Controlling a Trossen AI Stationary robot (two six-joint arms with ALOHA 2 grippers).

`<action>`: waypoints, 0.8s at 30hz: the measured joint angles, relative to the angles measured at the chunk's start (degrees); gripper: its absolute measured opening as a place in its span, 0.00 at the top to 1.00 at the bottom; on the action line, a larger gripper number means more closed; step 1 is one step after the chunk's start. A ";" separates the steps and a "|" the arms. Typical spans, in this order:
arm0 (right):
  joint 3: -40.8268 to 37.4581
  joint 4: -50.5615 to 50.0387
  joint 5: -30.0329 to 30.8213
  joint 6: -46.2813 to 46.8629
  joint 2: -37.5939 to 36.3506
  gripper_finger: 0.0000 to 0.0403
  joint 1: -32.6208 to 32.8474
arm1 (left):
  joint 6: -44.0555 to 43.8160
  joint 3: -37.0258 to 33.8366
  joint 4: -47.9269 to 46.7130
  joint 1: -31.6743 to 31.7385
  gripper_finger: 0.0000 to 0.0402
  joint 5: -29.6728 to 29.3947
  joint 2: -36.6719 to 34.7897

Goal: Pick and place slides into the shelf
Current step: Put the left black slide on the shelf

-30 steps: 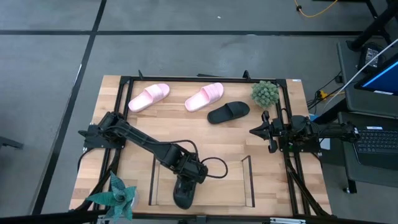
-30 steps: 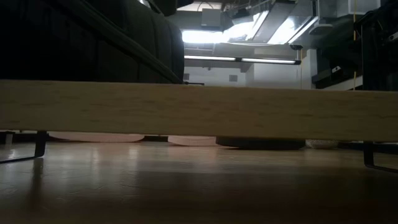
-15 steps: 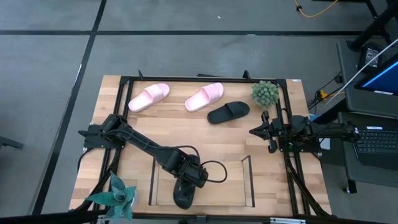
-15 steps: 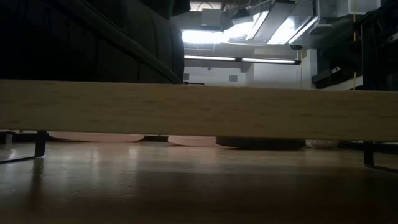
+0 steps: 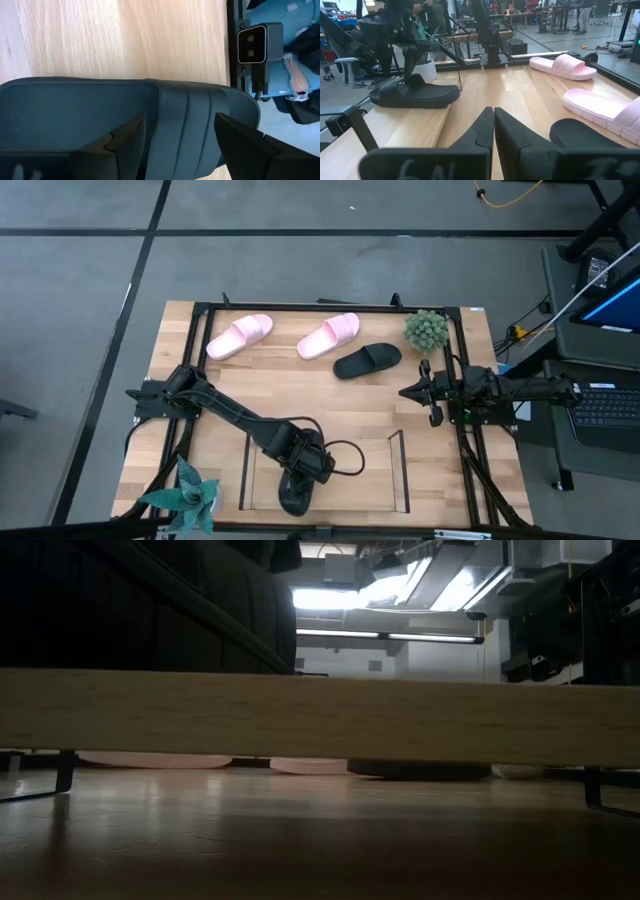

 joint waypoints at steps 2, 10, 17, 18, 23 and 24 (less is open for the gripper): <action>0.00 0.00 0.00 0.00 0.14 0.96 0.00 | -1.41 -0.40 0.50 0.00 0.44 0.02 0.00; 0.00 0.00 0.00 -0.20 0.10 0.96 0.00 | -2.50 -4.16 0.99 0.07 0.44 2.64 -0.02; 0.00 -0.02 0.00 -0.20 0.07 0.96 0.02 | -2.26 -4.33 1.27 0.09 0.50 2.71 -0.09; 0.00 0.00 0.00 -0.20 0.07 0.96 0.00 | -2.26 -4.33 1.25 0.09 0.52 2.71 -0.09; -0.01 0.00 0.00 -0.20 0.07 0.96 0.00 | -2.21 -4.35 1.14 0.11 0.60 2.66 -0.09; 0.00 -0.01 0.00 -0.20 0.07 0.96 0.01 | -2.23 -4.35 1.11 0.11 0.62 2.54 -0.11</action>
